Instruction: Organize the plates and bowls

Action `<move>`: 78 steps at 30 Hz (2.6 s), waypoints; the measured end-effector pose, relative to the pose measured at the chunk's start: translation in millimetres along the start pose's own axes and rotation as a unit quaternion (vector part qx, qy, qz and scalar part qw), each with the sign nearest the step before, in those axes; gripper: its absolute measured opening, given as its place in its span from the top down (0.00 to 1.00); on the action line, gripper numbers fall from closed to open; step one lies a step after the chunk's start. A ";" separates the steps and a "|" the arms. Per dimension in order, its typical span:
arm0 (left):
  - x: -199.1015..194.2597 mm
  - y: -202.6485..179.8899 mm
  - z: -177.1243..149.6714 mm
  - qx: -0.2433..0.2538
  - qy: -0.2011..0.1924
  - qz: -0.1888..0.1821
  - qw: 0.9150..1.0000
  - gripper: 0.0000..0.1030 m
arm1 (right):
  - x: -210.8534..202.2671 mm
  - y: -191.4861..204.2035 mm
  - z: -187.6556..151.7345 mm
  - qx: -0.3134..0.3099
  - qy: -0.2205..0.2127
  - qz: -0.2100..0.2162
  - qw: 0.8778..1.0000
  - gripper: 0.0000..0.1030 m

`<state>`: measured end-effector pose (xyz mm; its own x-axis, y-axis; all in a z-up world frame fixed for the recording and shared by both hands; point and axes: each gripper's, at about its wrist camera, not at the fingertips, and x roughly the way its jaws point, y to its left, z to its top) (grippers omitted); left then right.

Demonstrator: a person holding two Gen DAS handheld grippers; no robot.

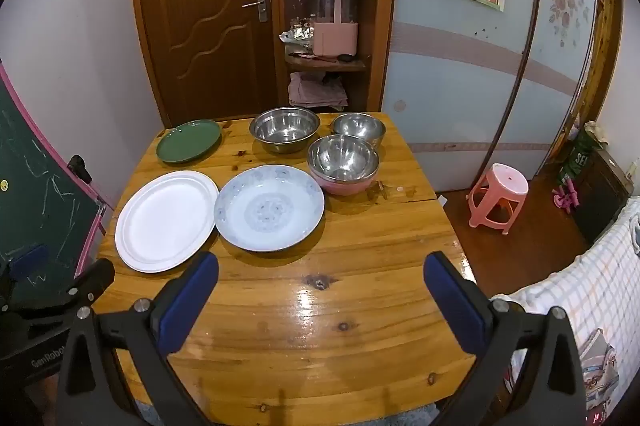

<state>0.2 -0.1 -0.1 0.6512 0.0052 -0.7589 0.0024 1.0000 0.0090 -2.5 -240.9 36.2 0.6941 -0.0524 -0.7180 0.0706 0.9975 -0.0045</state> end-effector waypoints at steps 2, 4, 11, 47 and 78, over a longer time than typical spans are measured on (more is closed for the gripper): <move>0.2 0.1 -0.1 0.000 -0.001 0.000 1.000 0.01 | 0.3 -0.2 0.8 -0.001 0.004 0.000 1.000 0.00; 0.8 0.1 0.1 -0.001 0.000 0.000 1.000 0.01 | 0.6 -0.6 1.5 -0.001 0.002 0.002 1.000 0.00; 1.3 1.1 2.6 -0.002 -0.006 0.005 1.000 0.01 | -1.5 -1.9 2.2 0.010 -0.008 0.010 1.000 0.00; -19.0 25.0 21.5 -0.016 -0.035 0.010 0.999 0.01 | -9.8 12.0 14.3 -0.028 -0.024 0.024 0.999 0.00; 43.9 142.7 84.7 -0.025 0.000 0.036 0.999 0.01 | 37.1 73.6 98.7 -0.112 -0.026 0.054 0.992 0.00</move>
<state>93.4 142.2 23.1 0.6485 0.0766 -0.7574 -0.0817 0.9962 0.0307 99.2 -174.2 78.0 0.7261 0.0585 -0.6851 -0.1626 0.9827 -0.0884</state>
